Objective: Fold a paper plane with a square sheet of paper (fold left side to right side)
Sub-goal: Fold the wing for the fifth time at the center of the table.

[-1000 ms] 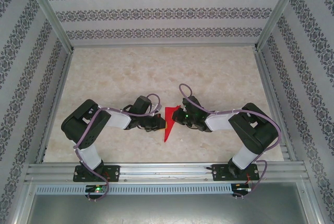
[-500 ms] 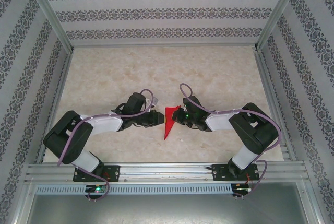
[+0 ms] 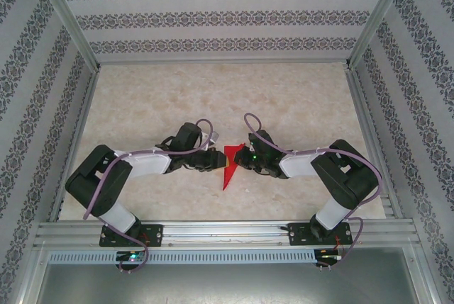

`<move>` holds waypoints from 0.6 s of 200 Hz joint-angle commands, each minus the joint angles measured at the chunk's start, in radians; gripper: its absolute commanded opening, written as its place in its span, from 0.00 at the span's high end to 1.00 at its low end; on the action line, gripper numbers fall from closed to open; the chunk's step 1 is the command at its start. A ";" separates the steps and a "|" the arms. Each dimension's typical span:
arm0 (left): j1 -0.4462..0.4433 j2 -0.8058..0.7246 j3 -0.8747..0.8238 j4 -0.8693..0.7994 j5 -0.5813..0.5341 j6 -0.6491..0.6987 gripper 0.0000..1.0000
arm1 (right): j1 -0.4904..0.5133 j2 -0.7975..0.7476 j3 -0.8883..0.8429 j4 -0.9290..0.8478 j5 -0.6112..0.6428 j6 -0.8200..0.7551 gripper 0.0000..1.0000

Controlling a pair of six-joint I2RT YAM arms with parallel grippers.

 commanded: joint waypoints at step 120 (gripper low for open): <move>0.024 0.174 0.077 0.043 -0.014 -0.006 0.71 | 0.009 0.025 0.001 -0.070 -0.021 -0.023 1.00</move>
